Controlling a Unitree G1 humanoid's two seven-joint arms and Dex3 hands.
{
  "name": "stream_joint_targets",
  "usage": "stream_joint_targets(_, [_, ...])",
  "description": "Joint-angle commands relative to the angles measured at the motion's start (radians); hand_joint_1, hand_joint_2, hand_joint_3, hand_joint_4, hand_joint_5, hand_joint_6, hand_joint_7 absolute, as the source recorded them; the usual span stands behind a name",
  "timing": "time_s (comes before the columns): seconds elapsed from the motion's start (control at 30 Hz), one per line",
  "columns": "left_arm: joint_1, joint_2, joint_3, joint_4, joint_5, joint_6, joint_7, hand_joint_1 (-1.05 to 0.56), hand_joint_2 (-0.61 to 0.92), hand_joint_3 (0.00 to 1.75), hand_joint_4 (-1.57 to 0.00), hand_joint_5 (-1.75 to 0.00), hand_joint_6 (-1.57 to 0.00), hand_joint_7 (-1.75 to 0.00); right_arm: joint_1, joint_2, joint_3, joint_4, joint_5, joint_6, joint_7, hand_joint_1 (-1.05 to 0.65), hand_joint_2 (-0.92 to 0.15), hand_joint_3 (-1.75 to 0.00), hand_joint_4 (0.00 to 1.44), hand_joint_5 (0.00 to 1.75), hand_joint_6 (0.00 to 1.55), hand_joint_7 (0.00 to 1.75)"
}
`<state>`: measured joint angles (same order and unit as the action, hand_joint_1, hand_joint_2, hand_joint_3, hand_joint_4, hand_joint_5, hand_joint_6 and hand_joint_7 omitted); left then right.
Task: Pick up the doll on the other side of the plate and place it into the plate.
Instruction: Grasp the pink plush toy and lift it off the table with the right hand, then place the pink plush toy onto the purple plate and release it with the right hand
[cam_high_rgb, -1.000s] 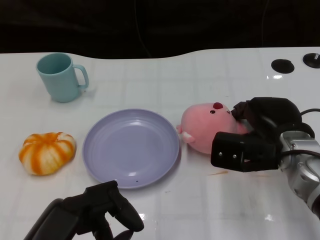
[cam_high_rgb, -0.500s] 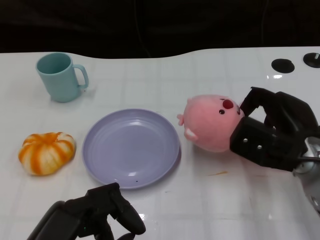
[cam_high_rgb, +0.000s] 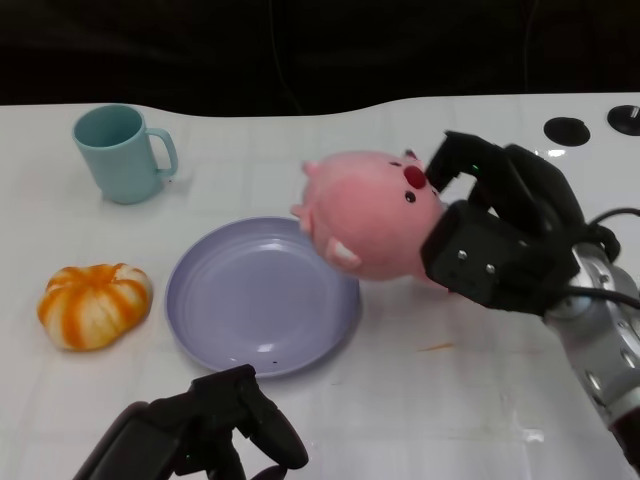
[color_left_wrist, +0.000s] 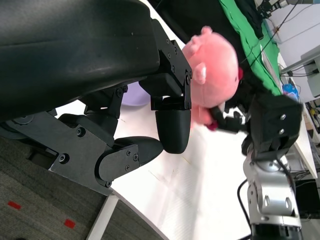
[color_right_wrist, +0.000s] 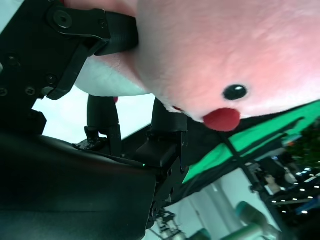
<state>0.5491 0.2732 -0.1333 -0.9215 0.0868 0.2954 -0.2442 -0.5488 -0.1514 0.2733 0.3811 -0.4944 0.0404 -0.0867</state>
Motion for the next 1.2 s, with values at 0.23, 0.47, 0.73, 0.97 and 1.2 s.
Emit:
stream_joint_targets(0.23, [0.001,-0.015,-0.045,-0.013,0.053,0.011,0.019,-0.21,0.69,0.91,-0.69,-1.75,-0.64,-1.43,-0.122,0.120,0.057,0.069,0.009,-0.013,0.028,-0.20,-0.29,-1.46,0.98,1.75,0.78,1.75])
stream_joint_targets(0.47, [0.003,-0.024,-0.071,-0.028,0.084,0.034,0.025,-0.22,0.69,0.91,-0.71,-1.75,-0.64,-1.44,-0.198,0.203,0.112,0.186,-0.029,-0.001,0.018,-0.21,-0.30,-1.44,1.00,1.75,0.77,1.75])
stream_joint_targets(0.73, [-0.004,-0.033,-0.088,-0.027,0.101,0.039,0.022,-0.22,0.68,0.93,-0.70,-1.75,-0.64,-1.43,-0.271,0.281,0.137,0.354,-0.042,0.030,-0.026,-0.21,-0.32,-1.37,0.96,1.75,0.73,1.75])
stream_joint_targets(0.97, [-0.002,-0.034,-0.087,-0.028,0.105,0.037,0.020,-0.22,0.67,0.94,-0.72,-1.75,-0.64,-1.42,-0.286,0.296,0.146,0.398,-0.033,0.049,0.019,-0.28,-0.75,-0.37,0.49,1.10,0.70,0.21])
stream_joint_targets(1.2, [-0.004,-0.031,-0.079,-0.030,0.102,0.045,0.015,-0.22,0.67,0.94,-0.70,-1.75,-0.64,-1.42,-0.256,0.265,0.182,0.307,-0.040,0.085,0.152,-0.58,-0.92,-0.16,0.06,0.61,0.33,0.00])
